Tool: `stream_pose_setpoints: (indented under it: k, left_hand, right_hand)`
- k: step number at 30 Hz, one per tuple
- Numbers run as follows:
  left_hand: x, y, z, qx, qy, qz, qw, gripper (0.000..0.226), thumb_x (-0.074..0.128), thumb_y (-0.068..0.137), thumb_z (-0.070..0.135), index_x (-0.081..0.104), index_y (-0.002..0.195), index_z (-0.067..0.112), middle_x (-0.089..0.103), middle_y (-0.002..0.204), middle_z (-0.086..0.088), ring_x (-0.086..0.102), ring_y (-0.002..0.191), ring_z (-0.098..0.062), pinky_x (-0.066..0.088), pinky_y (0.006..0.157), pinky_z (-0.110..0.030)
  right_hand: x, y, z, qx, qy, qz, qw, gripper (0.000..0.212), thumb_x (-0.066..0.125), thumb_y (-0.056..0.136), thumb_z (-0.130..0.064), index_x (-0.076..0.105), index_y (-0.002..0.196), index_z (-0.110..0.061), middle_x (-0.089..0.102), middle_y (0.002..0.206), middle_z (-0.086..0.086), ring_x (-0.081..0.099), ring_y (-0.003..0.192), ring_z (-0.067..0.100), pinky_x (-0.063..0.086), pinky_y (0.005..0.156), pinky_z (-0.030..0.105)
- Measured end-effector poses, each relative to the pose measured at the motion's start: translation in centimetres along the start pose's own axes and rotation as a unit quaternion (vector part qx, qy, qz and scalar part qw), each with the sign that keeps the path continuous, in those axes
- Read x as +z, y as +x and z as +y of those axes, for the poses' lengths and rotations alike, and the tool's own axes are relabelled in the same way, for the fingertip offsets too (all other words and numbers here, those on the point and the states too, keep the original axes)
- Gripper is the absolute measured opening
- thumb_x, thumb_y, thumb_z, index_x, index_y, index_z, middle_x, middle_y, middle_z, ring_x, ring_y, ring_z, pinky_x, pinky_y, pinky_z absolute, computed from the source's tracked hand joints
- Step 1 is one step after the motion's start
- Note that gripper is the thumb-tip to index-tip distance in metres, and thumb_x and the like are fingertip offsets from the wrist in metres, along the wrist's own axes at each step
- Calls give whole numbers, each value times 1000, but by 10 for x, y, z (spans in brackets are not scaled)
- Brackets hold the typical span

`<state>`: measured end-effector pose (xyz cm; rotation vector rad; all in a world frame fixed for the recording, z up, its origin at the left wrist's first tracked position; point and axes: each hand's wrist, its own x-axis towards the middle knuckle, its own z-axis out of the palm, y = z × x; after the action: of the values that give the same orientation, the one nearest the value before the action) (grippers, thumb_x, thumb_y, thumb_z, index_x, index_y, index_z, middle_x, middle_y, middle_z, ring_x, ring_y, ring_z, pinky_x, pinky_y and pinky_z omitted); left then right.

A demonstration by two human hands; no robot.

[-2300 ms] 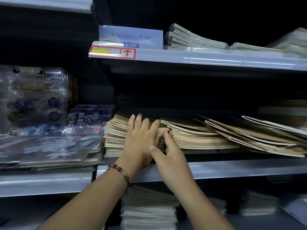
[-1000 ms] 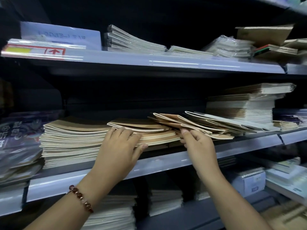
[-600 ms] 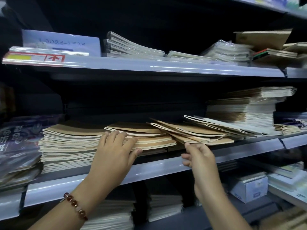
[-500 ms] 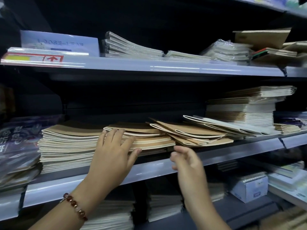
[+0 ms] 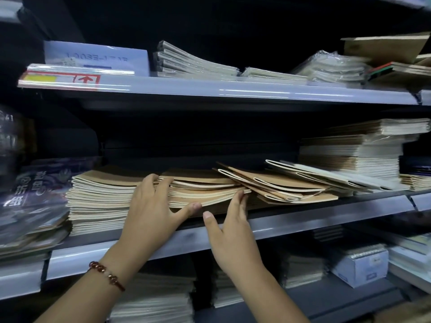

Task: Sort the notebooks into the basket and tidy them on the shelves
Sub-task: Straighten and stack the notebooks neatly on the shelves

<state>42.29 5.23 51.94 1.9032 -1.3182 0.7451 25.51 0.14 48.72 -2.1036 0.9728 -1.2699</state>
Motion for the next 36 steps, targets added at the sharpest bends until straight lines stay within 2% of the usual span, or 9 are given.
stream_pose_setpoints:
  k: [3,6,11,15,23,28,32,34,36]
  left_hand:
    - [3,5,1,20,17,23,999,102,32,70,95,49,138,21,42,135,-7,41,128,-27,41,106,-45]
    - [7,5,0,25,22,29,999,100,33,71,94,49,138,22,42,134,-8,42,127,-30,42,107,-49]
    - [7,2,3,38,5,10,999,97,37,75,90,42,147,26,32,156,-8,22,147,-33,22,120,-49]
    - [12,6,0,66,34,23,997,94,27,78,85,46,144,20,42,151,-9,30,144,-27,16,121,-43]
    - [32,16,2,66,118,57,989,77,31,90,70,59,130,12,56,123,-19,52,117,-36,38,108,-51]
    - [31,23,7,36,118,54,991,71,47,87,67,60,128,10,57,122,-20,56,109,-39,45,91,-48]
    - [31,24,7,37,60,54,996,65,64,83,58,62,129,13,58,130,-19,55,118,-38,43,99,-48]
    - [31,20,9,36,41,62,997,69,66,84,56,55,138,15,50,144,-17,49,129,-37,40,106,-47]
    - [30,15,10,25,39,75,996,81,64,85,58,40,149,15,36,155,-16,40,139,-36,36,112,-46]
  right_hand:
    - [-4,2,1,12,-72,0,997,93,43,98,-57,-19,156,-18,-14,166,2,3,154,22,23,122,39]
    - [-6,-2,-1,16,-135,10,991,91,42,98,-59,-12,158,-15,-8,167,5,-7,153,22,11,124,37]
    - [3,-15,-1,-7,-181,-13,983,93,37,97,-63,-21,155,-20,-25,163,5,-21,151,20,-2,125,38]
    - [5,2,3,-48,-207,-27,977,95,33,96,-67,-24,154,-18,-35,158,1,-28,147,15,-12,121,33]
    - [16,35,16,-65,-248,-59,965,98,29,95,-71,-28,152,-14,-39,155,4,-30,147,17,-18,118,33]
    - [16,41,18,-54,-270,-90,957,96,22,94,-72,-25,153,-13,-40,154,8,-27,148,20,-17,120,36]
    - [9,43,16,-40,-201,-95,974,95,38,94,-69,-11,158,-19,-29,161,1,-17,151,20,-7,121,36]
    - [7,38,17,-16,-126,-40,991,86,47,94,-62,4,160,-26,-12,167,-6,-3,154,21,11,123,41]
    - [4,34,20,10,-98,20,995,79,49,96,-55,12,159,-25,4,168,-4,6,153,21,19,123,41]
